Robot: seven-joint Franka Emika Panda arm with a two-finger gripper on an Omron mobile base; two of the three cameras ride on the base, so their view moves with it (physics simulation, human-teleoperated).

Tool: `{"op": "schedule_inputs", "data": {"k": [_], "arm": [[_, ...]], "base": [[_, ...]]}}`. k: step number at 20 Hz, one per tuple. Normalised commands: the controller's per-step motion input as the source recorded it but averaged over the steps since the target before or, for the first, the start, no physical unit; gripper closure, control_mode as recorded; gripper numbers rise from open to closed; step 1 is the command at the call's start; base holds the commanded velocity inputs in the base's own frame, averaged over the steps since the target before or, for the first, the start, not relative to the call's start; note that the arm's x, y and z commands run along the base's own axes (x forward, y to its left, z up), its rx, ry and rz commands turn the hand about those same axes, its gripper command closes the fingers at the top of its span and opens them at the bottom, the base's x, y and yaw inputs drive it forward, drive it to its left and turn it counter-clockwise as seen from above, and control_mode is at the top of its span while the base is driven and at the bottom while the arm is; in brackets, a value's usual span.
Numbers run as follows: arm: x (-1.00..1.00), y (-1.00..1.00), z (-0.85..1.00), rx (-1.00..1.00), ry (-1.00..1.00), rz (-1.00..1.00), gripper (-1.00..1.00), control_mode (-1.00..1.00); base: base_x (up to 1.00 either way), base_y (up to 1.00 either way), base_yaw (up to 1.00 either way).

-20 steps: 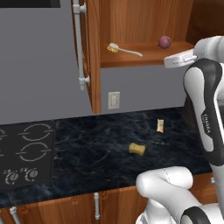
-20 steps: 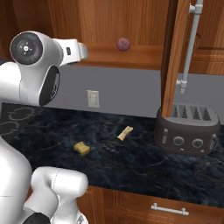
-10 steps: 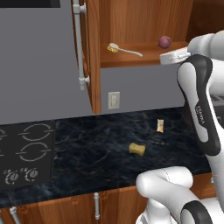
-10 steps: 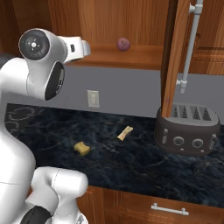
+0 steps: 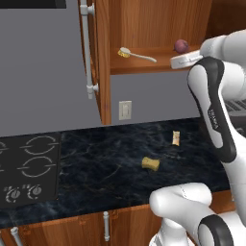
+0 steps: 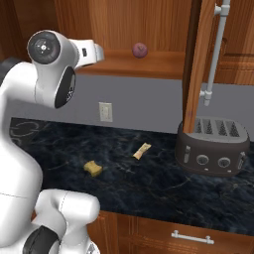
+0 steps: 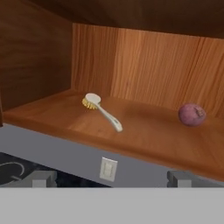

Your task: Pick the dish brush and sponge from the cabinet and place them on the counter.

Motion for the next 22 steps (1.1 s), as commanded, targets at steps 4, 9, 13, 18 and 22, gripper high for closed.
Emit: {"op": "schedule_inputs", "data": {"k": [4,9,13,18,22], "arm": [[0.16,0.07,0.00,0.00,0.00,0.00,-1.00,-1.00],[0.20,0.04,-0.01,0.00,0.00,0.00,-1.00,-1.00],[0.25,0.06,-0.03,0.00,0.01,0.00,-1.00,-1.00],[0.24,0.06,-0.01,0.00,0.03,0.00,-1.00,-1.00],[0.20,0.09,-0.10,0.00,0.05,0.00,-1.00,-1.00]], "base": [[0.00,0.00,0.00],[0.00,0.00,0.00],[0.00,0.00,0.00],[0.00,0.00,0.00],[0.00,0.00,0.00]]}}
